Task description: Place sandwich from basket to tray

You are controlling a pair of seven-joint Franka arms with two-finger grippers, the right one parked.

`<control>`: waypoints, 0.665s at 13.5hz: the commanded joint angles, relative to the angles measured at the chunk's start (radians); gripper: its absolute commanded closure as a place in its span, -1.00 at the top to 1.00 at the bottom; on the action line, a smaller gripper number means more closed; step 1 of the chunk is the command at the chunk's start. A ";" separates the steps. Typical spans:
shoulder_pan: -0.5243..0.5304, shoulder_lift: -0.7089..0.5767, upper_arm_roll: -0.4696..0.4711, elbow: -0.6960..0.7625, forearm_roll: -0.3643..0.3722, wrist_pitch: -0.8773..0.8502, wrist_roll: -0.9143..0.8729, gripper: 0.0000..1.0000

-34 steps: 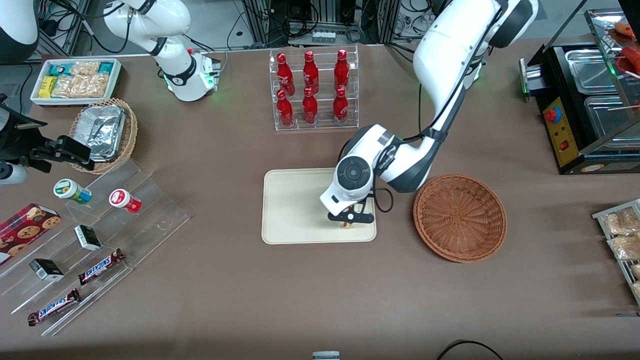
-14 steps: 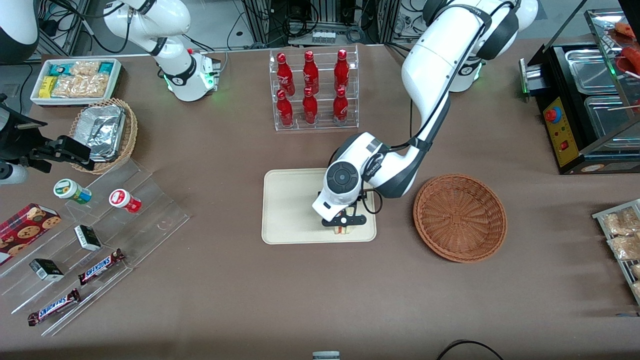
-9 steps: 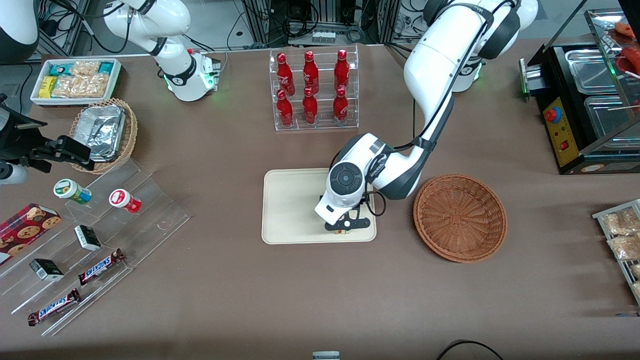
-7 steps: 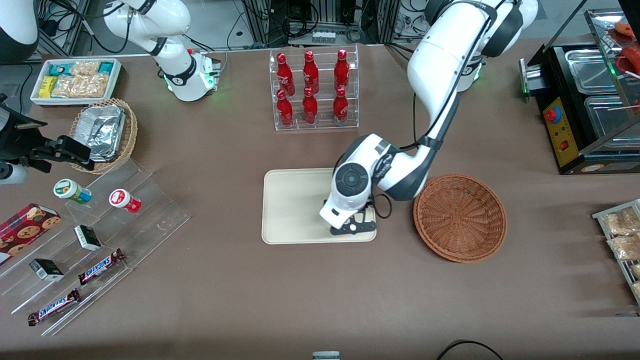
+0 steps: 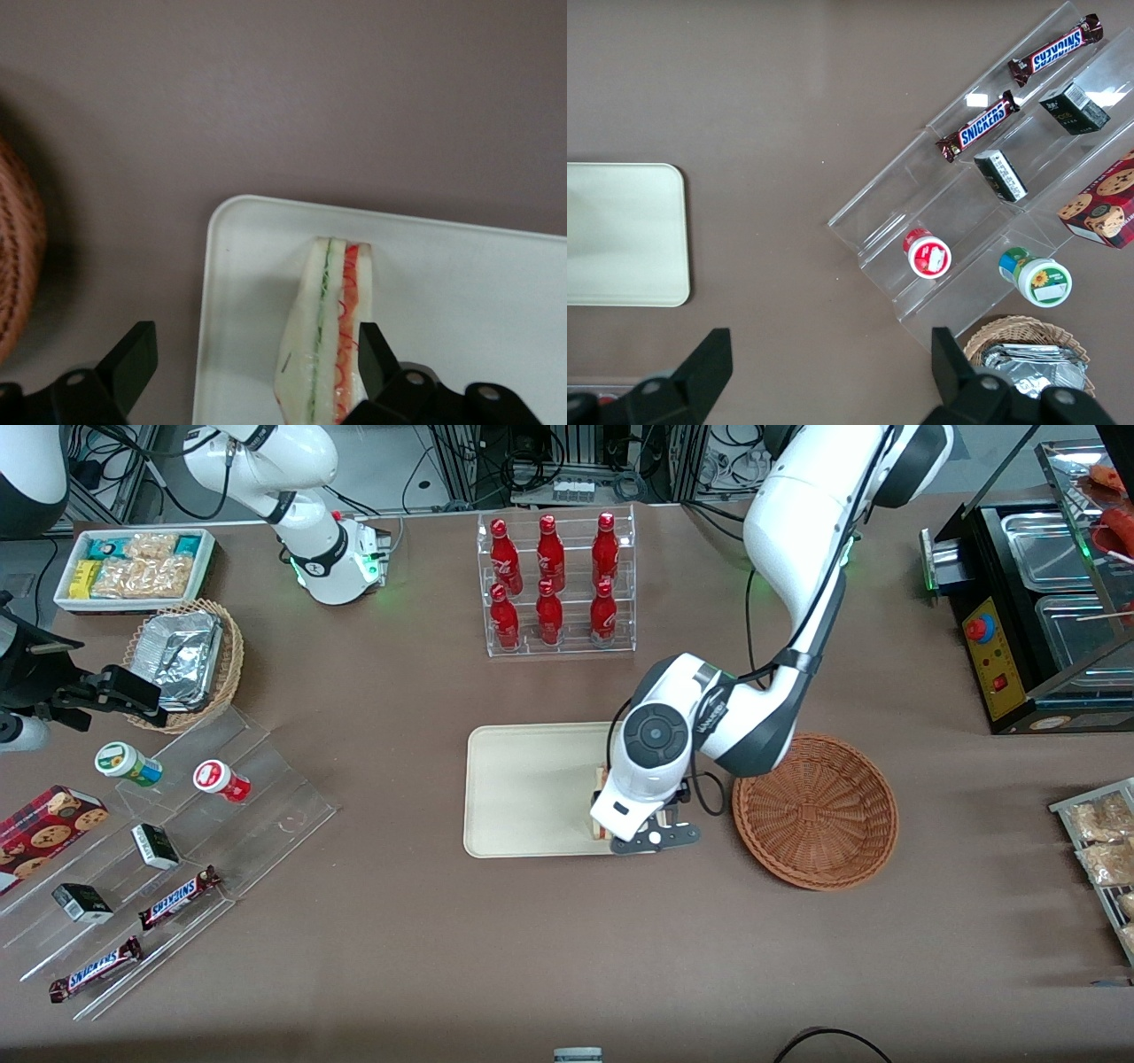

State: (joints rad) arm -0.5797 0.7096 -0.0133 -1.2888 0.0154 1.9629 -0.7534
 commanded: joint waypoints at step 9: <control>-0.006 -0.148 0.194 -0.006 -0.071 -0.150 0.157 0.99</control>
State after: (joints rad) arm -0.5780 0.6064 0.1356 -1.2865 -0.0330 1.8623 -0.6461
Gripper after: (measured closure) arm 0.000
